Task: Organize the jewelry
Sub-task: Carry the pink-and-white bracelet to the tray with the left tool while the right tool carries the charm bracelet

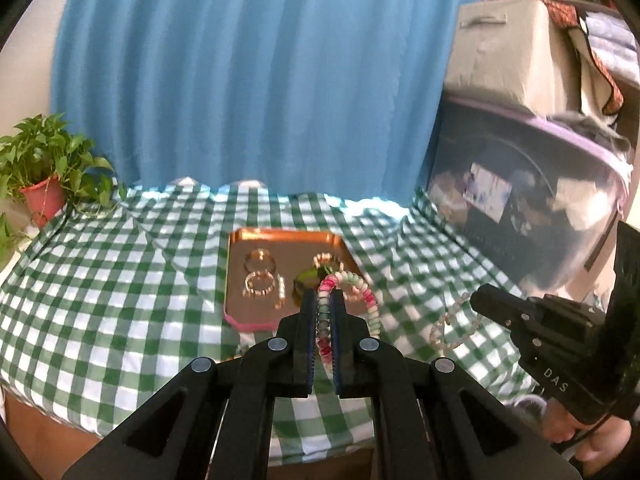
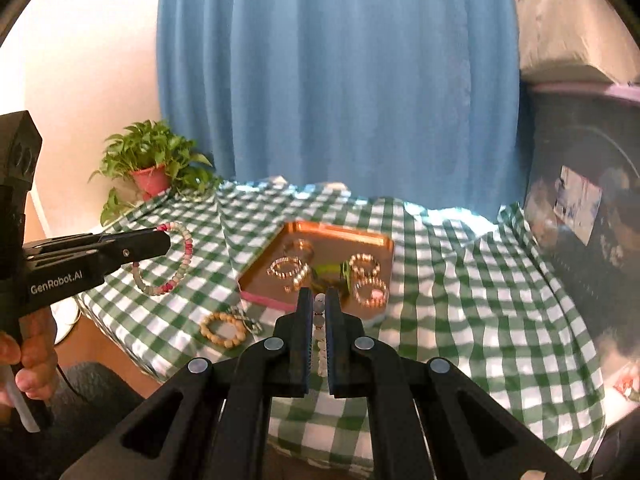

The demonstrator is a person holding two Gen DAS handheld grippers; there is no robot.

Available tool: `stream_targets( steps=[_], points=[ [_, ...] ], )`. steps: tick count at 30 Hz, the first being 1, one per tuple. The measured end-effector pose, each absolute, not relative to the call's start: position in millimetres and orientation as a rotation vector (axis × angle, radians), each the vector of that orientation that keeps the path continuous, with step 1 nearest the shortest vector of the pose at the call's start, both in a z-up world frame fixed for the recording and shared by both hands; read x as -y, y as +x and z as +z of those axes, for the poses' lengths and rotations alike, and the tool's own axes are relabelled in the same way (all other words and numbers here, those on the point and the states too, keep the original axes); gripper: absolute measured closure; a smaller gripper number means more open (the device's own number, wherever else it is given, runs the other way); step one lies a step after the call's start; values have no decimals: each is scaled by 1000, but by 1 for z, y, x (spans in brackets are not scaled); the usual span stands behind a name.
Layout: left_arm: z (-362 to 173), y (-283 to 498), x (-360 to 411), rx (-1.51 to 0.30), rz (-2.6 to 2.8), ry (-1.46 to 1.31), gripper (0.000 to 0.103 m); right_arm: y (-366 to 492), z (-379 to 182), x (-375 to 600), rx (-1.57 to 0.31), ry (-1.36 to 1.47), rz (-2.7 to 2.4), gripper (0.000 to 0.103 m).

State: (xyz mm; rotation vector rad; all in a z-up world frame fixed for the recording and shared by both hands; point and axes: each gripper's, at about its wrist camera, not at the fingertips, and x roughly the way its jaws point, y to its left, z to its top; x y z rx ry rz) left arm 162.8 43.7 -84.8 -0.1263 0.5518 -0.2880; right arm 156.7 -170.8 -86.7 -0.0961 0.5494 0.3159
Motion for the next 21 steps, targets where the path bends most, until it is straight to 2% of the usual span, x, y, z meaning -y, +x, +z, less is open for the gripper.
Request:
stream_targets(
  steps=[15,21],
  points=[
    [-73,215,-61,-498,-283,-156,96,200,-60,152,-474,-101,345,98],
    [-53,228,-76,-440,-282,-178,97,216,-48,148,-444,-104,355,98]
  ],
)
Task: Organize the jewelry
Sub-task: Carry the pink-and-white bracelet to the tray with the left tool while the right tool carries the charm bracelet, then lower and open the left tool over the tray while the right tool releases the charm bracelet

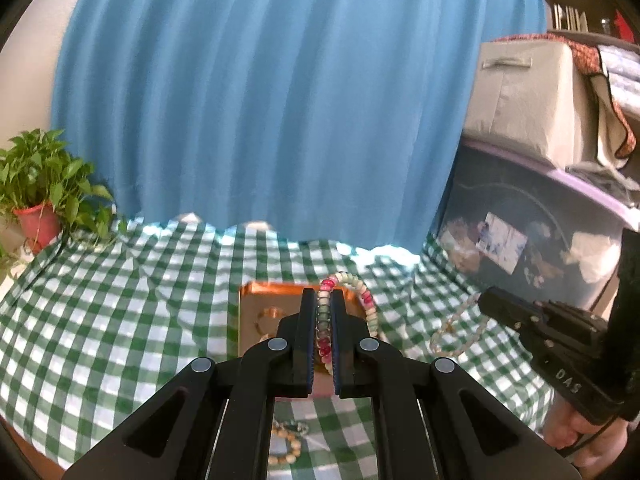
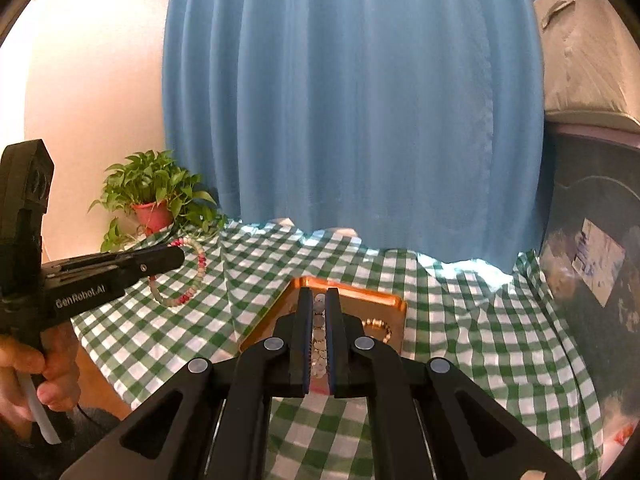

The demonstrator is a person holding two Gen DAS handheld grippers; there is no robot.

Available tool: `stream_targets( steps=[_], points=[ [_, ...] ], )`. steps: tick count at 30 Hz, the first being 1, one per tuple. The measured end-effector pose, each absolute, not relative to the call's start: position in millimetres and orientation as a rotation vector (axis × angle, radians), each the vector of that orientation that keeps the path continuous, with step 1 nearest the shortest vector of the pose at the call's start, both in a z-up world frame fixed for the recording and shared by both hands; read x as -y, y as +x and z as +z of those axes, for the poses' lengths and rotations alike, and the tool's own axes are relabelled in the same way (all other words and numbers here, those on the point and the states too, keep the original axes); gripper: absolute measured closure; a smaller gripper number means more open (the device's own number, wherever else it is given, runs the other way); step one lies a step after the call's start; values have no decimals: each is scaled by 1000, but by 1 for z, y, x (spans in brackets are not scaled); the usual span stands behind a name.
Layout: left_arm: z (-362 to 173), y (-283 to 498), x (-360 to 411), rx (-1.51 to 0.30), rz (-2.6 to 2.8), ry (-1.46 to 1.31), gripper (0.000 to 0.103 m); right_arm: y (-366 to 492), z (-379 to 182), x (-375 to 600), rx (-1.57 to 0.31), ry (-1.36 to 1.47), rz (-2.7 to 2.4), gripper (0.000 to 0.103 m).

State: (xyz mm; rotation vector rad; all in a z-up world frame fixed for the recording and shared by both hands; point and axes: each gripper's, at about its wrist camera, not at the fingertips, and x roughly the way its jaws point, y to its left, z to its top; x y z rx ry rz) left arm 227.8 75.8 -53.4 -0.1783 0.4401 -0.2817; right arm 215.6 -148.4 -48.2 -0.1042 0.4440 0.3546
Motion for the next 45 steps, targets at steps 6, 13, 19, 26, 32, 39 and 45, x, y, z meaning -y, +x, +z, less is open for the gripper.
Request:
stream_targets(
  steps=[6,13,19,26,32,39,45],
  points=[
    [-40,240,-71,-379,-261,-151,97,230,-38,144,-417,-127,360,98],
    [-45,265,-72,-387,-245,-182,96,260,-44,142,-422,-151,362,98],
    [-77,295,-93,-431,-317,-387,97,284,-61,145,-432,-88,369,98],
    [-127,332,-82,-546,-273,-350,97,316,-110,151,-513,-48,366,98],
    [-189,364,-70,-712,-175,-280,97,336,-149,148,-605,-54,377,98],
    [-234,378,-54,-845,-144,-207,97,348,-192,142,-718,5,448,98],
    [-253,384,-43,-904,-146,-144,97,348,-229,134,-800,-21,487,98]
  ],
)
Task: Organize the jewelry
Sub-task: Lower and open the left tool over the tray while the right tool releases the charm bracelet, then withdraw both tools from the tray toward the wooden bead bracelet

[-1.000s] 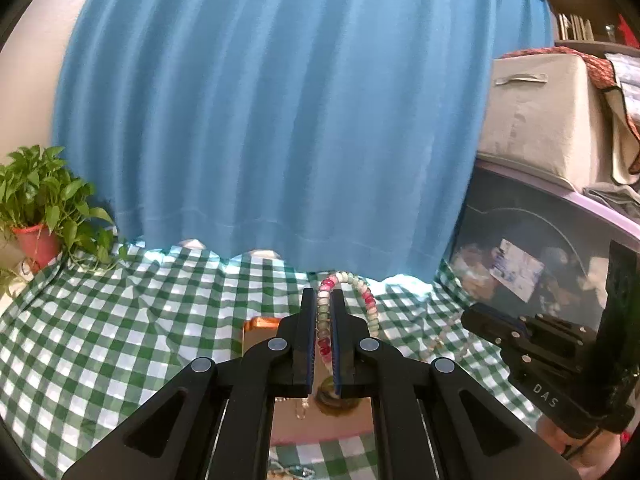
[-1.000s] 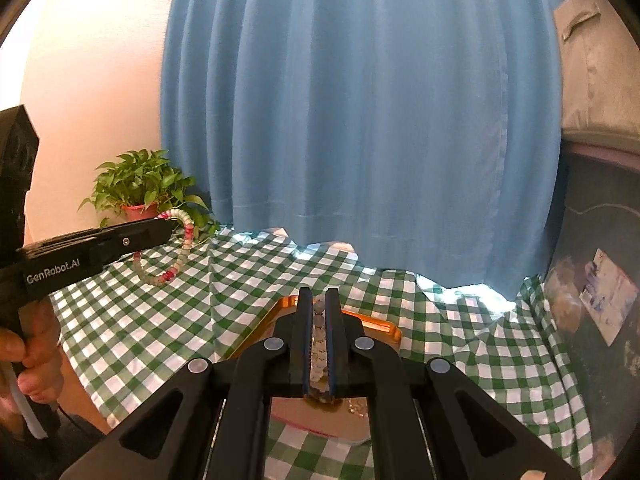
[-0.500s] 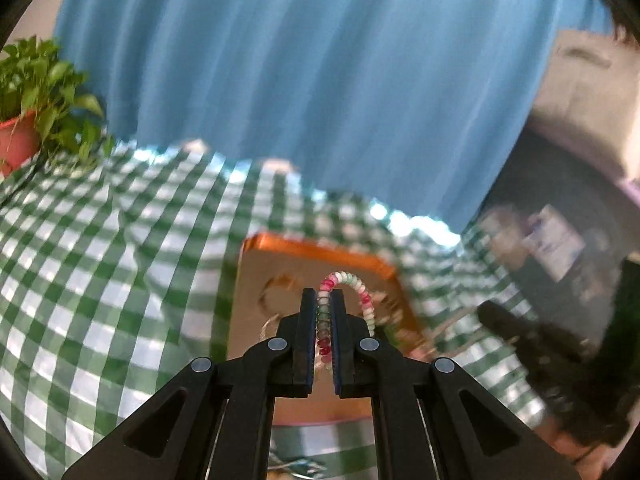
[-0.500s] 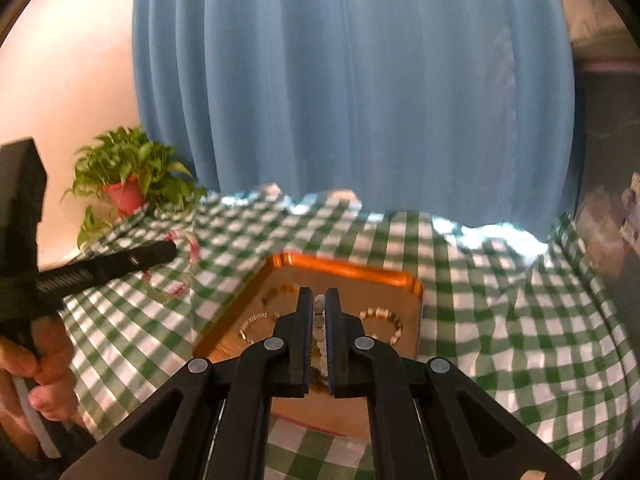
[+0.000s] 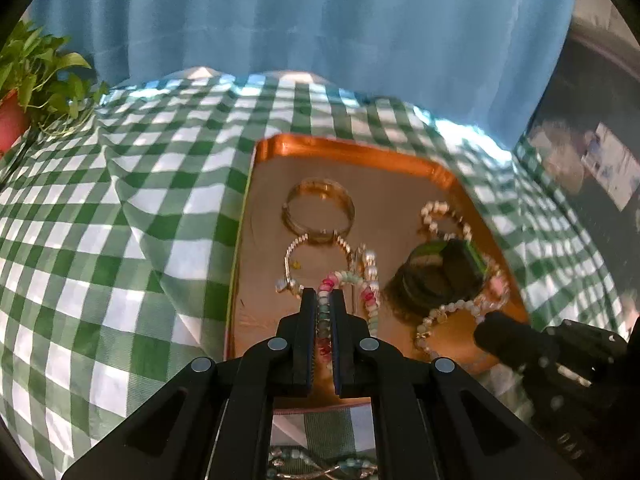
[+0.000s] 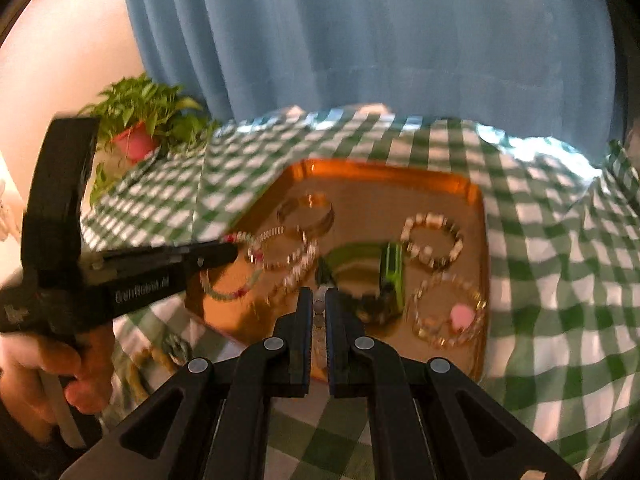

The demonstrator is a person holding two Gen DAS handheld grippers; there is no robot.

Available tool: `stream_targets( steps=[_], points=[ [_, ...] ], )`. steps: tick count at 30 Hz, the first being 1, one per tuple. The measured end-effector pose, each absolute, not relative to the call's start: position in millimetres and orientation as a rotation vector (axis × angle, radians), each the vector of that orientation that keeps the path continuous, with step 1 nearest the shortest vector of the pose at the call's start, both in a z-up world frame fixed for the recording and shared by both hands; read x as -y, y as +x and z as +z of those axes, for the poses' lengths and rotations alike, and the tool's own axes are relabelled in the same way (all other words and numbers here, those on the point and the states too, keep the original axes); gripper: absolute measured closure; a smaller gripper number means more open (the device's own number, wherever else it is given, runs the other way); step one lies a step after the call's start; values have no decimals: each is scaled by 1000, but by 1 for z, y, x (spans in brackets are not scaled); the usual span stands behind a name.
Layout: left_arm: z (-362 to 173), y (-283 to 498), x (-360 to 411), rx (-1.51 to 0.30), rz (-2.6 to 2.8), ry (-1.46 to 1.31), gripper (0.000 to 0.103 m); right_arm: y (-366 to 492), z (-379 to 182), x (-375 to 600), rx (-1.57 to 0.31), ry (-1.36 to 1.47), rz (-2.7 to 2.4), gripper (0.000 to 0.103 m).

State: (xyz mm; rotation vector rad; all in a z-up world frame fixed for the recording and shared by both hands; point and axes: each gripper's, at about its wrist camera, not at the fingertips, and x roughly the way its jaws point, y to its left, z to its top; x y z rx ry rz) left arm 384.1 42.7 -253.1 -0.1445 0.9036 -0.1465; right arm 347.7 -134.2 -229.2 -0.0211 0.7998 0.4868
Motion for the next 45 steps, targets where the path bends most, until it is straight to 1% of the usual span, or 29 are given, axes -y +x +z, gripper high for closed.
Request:
stream_targets(
  steps=[4,7,10,12,13,14,15,16,17,18,19,21,24,28,31,36,38,40,41,42,43,44,45],
  points=[
    [-271,388,-38,-971,-146,-123,97,347,-250,130,-832,-99,453,98],
    [-271,387,-35,-968,-154,-110,97,354,-257,136,-867,-80,424,98],
    [-272,385,-32,-961,-170,-97,96,354,-256,143,-864,-63,403,98],
    [-272,385,-30,-954,-162,-81,91,355,-255,148,-859,-42,393,98],
    [-270,384,-29,-946,-152,-72,88,356,-255,151,-851,-29,384,93],
    [-268,382,-28,-932,-147,-66,77,357,-254,154,-844,-23,366,83],
    [-265,380,-28,-919,-147,-64,57,357,-253,155,-838,-27,351,47],
    [-260,377,-29,-896,-145,-63,45,357,-250,157,-823,-26,343,16],
    [-254,372,-30,-864,-140,-63,28,356,-245,158,-801,-12,350,14],
    [-249,369,-32,-838,-139,-64,25,354,-240,161,-778,8,359,14],
    [-240,362,-36,-801,-140,-70,25,354,-237,163,-776,19,361,14],
    [-231,353,-41,-777,-143,-80,22,353,-233,166,-774,36,372,14],
    [-220,337,-56,-753,-125,-113,22,350,-229,170,-777,72,365,14],
    [-206,309,-80,-742,-97,-148,22,333,-213,172,-729,125,383,14],
    [-209,280,-96,-736,-64,-164,22,313,-200,165,-691,106,401,14],
    [-220,245,-111,-780,-63,-190,22,283,-180,150,-664,90,443,15],
    [-222,234,-111,-791,-67,-161,23,269,-175,141,-654,72,462,24],
    [-227,226,-107,-810,-89,-125,24,258,-173,133,-660,40,471,45],
    [-229,224,-104,-820,-103,-119,32,253,-174,128,-665,22,473,51],
    [-232,224,-102,-842,-133,-121,39,247,-178,122,-673,-4,477,61],
    [-234,225,-99,-853,-156,-123,43,243,-183,119,-680,-26,480,75],
    [-235,226,-97,-858,-174,-124,51,240,-190,114,-691,-59,482,80],
    [-236,227,-95,-866,-183,-114,56,240,-198,109,-707,-89,485,88]
  ],
)
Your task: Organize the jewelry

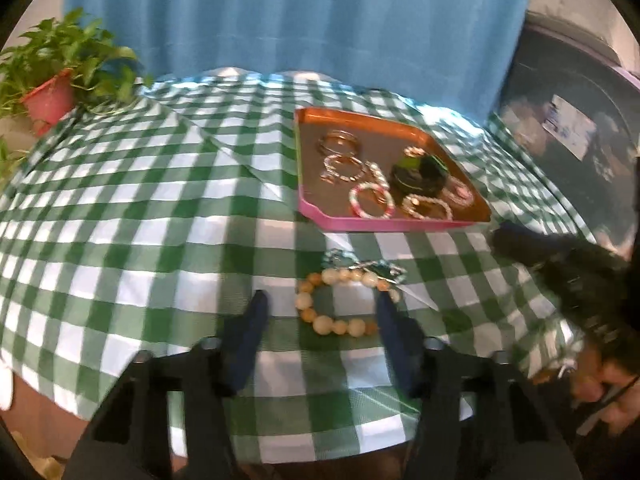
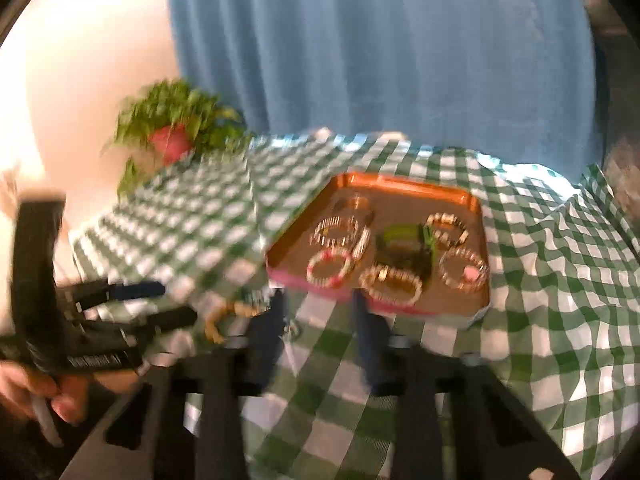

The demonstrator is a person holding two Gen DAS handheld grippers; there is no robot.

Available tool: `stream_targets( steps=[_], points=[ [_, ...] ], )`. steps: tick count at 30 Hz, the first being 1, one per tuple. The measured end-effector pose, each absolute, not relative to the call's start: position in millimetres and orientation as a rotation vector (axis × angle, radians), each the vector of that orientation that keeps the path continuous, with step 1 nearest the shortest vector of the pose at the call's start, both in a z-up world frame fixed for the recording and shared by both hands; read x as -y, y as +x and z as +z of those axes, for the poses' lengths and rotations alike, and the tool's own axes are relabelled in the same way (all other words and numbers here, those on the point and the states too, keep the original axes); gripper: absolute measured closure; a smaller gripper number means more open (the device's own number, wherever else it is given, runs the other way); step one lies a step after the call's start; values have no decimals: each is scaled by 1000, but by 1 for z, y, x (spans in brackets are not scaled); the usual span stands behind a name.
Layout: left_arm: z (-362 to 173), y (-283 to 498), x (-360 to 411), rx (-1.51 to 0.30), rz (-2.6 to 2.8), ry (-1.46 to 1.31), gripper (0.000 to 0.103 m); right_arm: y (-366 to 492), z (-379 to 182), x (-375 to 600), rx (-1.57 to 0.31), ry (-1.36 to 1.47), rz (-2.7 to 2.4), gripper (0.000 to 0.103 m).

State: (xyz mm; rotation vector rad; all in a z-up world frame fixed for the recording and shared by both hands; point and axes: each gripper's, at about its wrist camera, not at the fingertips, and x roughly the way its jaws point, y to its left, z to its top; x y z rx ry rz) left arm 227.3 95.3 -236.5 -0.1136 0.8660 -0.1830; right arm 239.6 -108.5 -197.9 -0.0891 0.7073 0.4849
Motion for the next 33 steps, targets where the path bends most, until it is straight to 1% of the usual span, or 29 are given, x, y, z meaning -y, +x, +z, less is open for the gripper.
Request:
stream_targets(
  steps=[1,4,8,11,13,14,15,17,23,25,27,33],
  points=[
    [-237,229,-94,-871,-188,-102,57,241,-205,105,-723,-101,490,89],
    [-239,235,-91,-883,-201,-72,58,254,-218,101,-775,-71,531,89],
    [-247,249,-93,-912,-182,-67,58,266,-222,93,-760,-92,547,89],
    [-258,263,-95,-953,-182,-68,58,276,-231,80,-783,-126,577,89],
    [-268,273,-95,-999,-194,-59,64,281,-242,68,-818,-166,597,89],
    [-268,275,-94,-985,-194,-41,67,282,-245,65,-829,-181,600,89],
    [-269,277,-93,-994,-200,-29,74,284,-249,61,-842,-196,602,89],
    [-270,279,-91,-989,-207,-4,78,287,-257,57,-884,-204,617,89],
    [-271,281,-83,-981,-188,50,84,286,-263,54,-886,-237,657,88],
    [-271,283,-83,-984,-200,52,88,284,-264,53,-882,-245,675,96],
    [-271,284,-84,-989,-206,45,91,284,-263,52,-885,-244,682,99],
    [-270,287,-87,-1006,-222,-22,91,285,-260,54,-893,-238,639,99]
  ],
)
